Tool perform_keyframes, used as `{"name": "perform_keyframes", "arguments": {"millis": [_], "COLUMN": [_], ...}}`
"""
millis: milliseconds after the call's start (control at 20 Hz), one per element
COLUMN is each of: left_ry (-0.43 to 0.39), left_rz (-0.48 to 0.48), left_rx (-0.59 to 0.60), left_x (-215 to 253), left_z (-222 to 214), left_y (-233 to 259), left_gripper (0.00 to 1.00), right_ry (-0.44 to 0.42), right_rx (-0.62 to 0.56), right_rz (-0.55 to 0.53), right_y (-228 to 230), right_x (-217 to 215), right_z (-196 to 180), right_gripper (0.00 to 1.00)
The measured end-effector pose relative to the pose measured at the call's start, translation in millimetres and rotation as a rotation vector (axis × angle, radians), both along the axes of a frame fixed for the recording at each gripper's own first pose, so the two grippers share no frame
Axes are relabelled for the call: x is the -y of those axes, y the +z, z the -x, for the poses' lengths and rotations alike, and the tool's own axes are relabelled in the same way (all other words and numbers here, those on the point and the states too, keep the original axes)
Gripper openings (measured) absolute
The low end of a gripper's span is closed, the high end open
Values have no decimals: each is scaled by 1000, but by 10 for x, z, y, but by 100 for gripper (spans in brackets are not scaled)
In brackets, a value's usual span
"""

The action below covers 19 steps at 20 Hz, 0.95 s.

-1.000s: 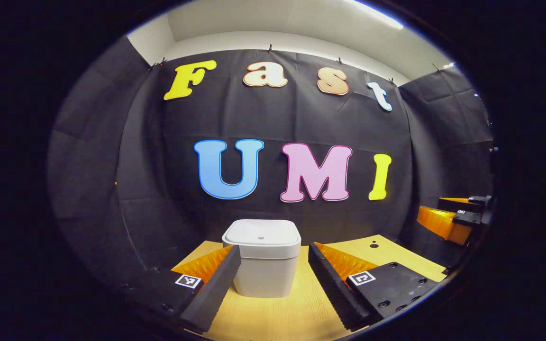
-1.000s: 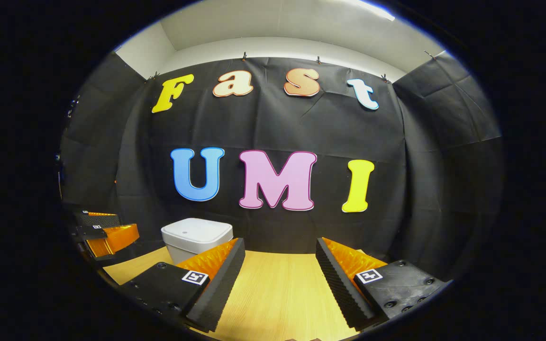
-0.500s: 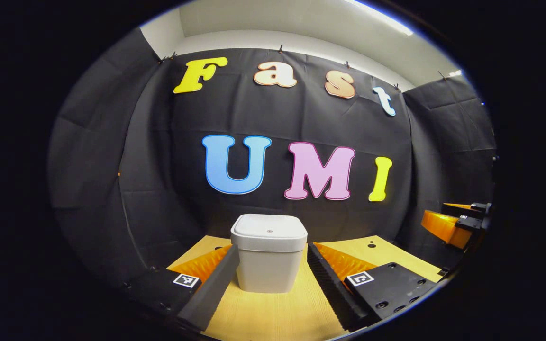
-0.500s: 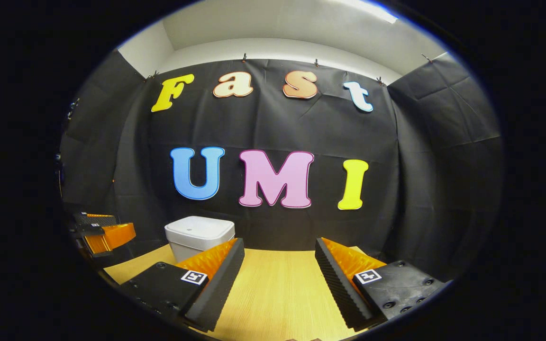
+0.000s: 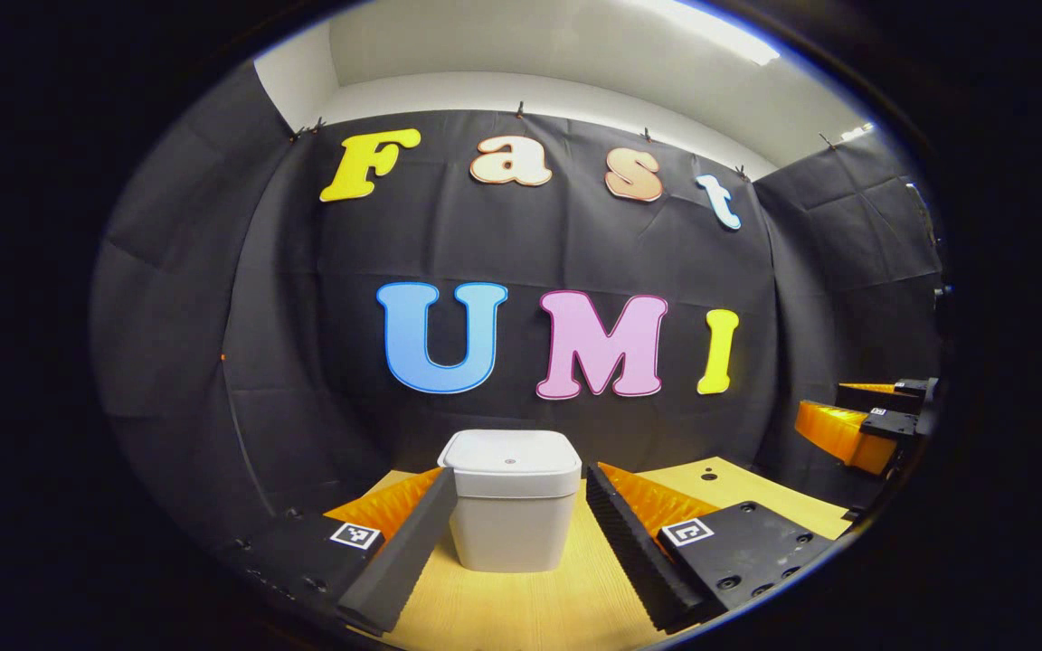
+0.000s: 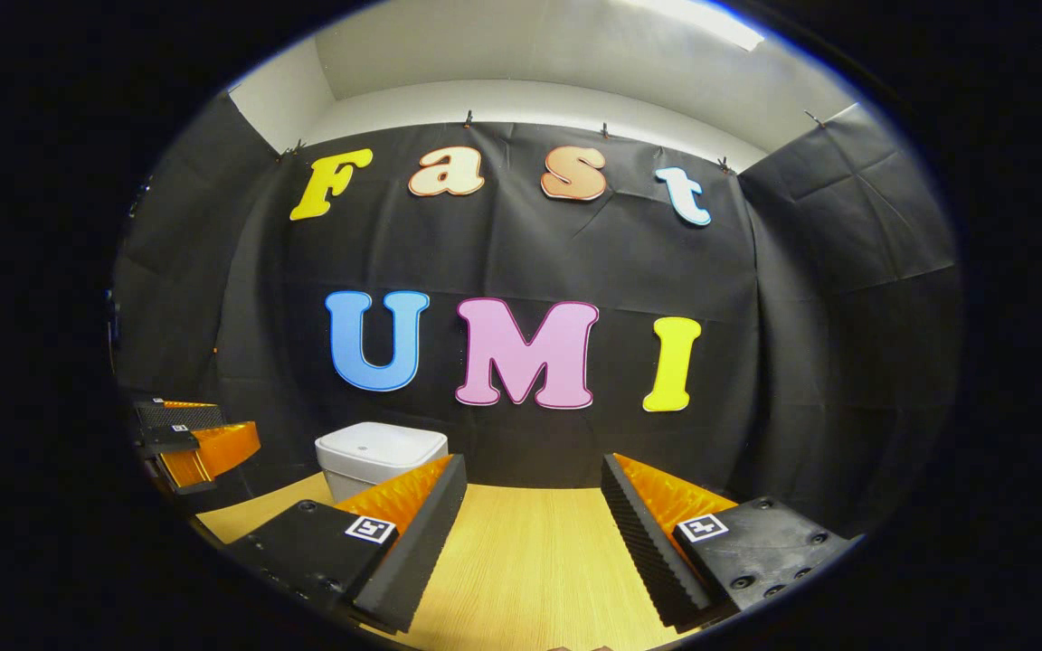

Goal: Press the lid of the desktop garbage bin to open it, pick up the crumpled paper on the desktop and throw it into the bin, then pick up the pop can on the desktop and drop it into the bin, and finally close the garbage bin lid.

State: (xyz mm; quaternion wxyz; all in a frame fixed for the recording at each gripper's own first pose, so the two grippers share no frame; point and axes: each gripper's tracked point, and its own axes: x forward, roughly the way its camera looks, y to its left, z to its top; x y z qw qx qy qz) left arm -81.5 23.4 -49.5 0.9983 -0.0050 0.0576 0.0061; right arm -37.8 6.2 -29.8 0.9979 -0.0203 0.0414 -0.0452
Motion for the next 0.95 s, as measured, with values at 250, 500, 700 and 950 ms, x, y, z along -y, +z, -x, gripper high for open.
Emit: {"name": "perform_keyframes", "arguments": {"millis": [250,500,700,950], "left_ry": [-4,-3,4,-10], "left_rz": [-25,-49,-56,-75], "left_rx": [0,-12,-41,-54], "left_x": [-49,-134,-135,-68], "left_z": [-6,-47,-51,-80], "left_y": [-38,-80,-185,-286], "left_gripper": [97,97,97,97], "right_ry": [10,22,29,18], "right_rx": [-11,-23,-42,-48], "right_rz": [-3,34,31,60], "right_y": [-52,-92,-155,-138], "right_x": [-58,-125,-137,-55], "right_z": [-20,-24,-22,-17], "right_gripper": [96,97,97,98]}}
